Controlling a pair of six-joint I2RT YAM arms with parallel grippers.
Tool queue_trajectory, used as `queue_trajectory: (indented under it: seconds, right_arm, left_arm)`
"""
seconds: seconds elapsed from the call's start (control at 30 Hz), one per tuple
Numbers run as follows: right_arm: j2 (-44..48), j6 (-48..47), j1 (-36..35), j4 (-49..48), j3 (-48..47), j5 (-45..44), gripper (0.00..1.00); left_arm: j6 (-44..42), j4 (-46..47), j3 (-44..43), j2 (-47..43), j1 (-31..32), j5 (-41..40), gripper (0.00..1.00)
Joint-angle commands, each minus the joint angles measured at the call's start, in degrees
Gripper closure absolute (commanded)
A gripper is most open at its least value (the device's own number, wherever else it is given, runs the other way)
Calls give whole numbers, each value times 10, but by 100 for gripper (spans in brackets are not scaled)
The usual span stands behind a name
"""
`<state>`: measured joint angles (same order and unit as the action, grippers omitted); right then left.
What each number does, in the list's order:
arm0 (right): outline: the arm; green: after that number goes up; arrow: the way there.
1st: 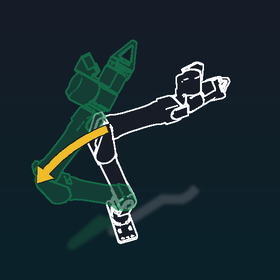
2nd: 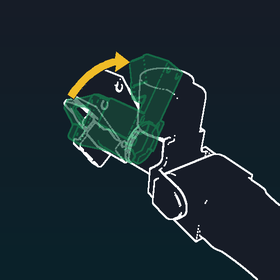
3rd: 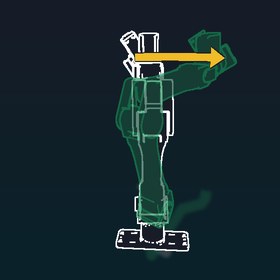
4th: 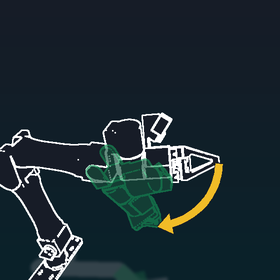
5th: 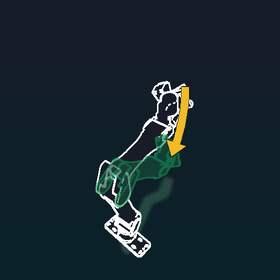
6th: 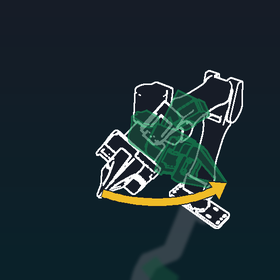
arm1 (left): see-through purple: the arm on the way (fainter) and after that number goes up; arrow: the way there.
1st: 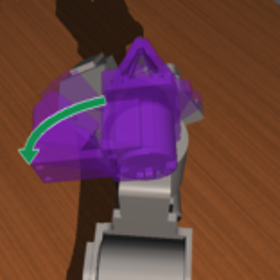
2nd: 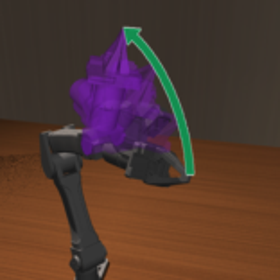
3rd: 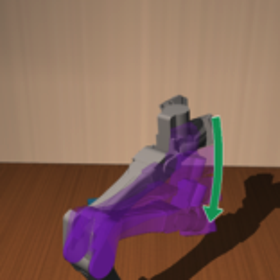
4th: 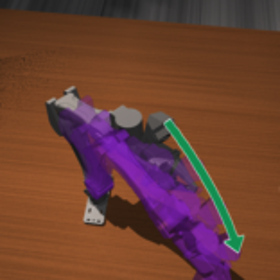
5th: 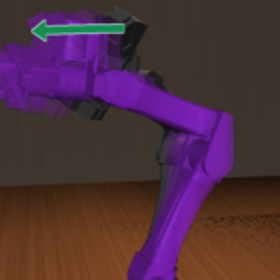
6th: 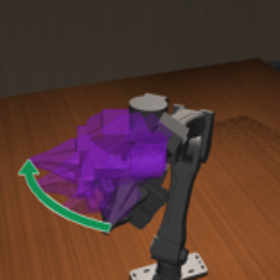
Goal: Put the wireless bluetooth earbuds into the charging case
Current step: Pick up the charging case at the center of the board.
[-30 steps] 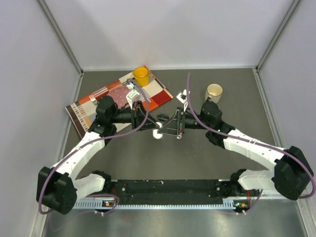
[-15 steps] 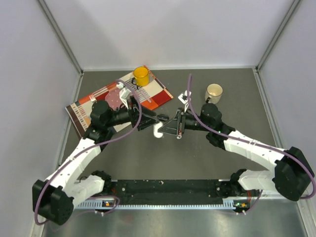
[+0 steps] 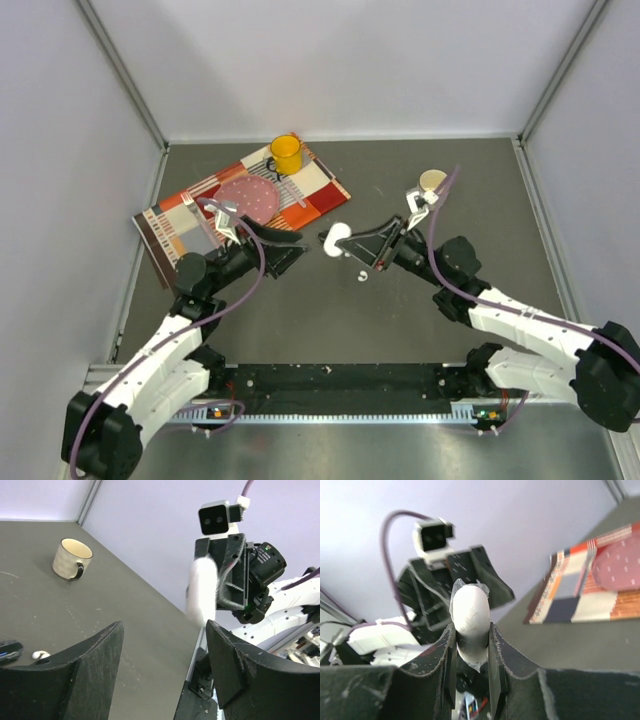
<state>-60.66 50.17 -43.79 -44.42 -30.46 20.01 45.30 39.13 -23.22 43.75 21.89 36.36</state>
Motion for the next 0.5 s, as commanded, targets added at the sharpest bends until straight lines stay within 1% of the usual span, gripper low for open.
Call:
queue_trajectory:
  seconds: [0.0,0.03,0.1,0.3,0.47]
  right_arm:
    - [24,21,-9,-155,7,-49,100]
    - [23,26,-10,-163,9,-53,100]
    - [24,32,-16,-179,9,-60,100]
    - [20,24,-37,-190,7,-88,100]
    - [17,16,-45,-200,13,-102,100]
  left_arm:
    - [80,173,13,39,6,0,29]
    - [90,206,18,44,13,-1,29]
    - [93,228,18,58,22,-14,29]
    - [60,234,-1,71,72,-56,29]
    - [52,246,-10,86,99,-77,30]
